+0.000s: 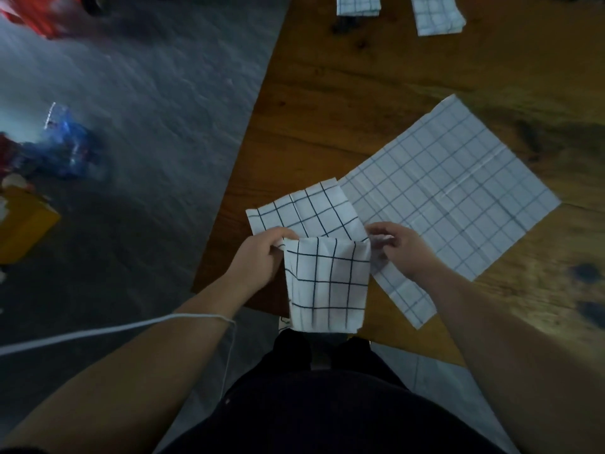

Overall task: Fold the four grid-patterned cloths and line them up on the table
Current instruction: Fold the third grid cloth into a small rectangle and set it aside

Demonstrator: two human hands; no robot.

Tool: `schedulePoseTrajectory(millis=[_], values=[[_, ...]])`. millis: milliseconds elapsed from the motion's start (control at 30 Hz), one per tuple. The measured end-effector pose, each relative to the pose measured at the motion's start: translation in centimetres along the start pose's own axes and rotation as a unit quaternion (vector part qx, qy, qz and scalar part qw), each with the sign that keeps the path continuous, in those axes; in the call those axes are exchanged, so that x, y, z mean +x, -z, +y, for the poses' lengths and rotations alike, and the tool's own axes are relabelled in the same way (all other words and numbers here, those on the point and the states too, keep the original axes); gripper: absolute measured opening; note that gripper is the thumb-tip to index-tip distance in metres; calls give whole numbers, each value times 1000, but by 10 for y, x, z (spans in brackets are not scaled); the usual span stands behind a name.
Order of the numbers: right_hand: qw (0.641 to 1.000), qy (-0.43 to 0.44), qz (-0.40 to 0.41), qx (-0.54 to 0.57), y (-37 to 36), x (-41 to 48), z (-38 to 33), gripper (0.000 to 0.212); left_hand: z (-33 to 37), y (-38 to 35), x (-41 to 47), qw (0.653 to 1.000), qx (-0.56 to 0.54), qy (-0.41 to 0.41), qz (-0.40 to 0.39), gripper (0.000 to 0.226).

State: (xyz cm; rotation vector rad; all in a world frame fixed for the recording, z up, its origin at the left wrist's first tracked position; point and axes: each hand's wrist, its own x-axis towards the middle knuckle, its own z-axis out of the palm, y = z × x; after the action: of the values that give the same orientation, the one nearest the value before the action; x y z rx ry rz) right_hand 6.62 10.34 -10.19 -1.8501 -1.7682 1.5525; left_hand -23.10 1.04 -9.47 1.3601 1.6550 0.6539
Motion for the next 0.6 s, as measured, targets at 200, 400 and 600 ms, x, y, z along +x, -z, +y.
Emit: schedulePoseTrajectory(millis=[200,400,600], values=[[983,-15,-65,170,13,-19,4,79,47,31,31,979,-135,130,-77,22],[939,75,-94,323,21,-44,-21,89,22,42,55,908,-298,227,-188,26],[919,104,-70,373,26,-61,-54,62,70,34,62,850,-375,315,-193,36]])
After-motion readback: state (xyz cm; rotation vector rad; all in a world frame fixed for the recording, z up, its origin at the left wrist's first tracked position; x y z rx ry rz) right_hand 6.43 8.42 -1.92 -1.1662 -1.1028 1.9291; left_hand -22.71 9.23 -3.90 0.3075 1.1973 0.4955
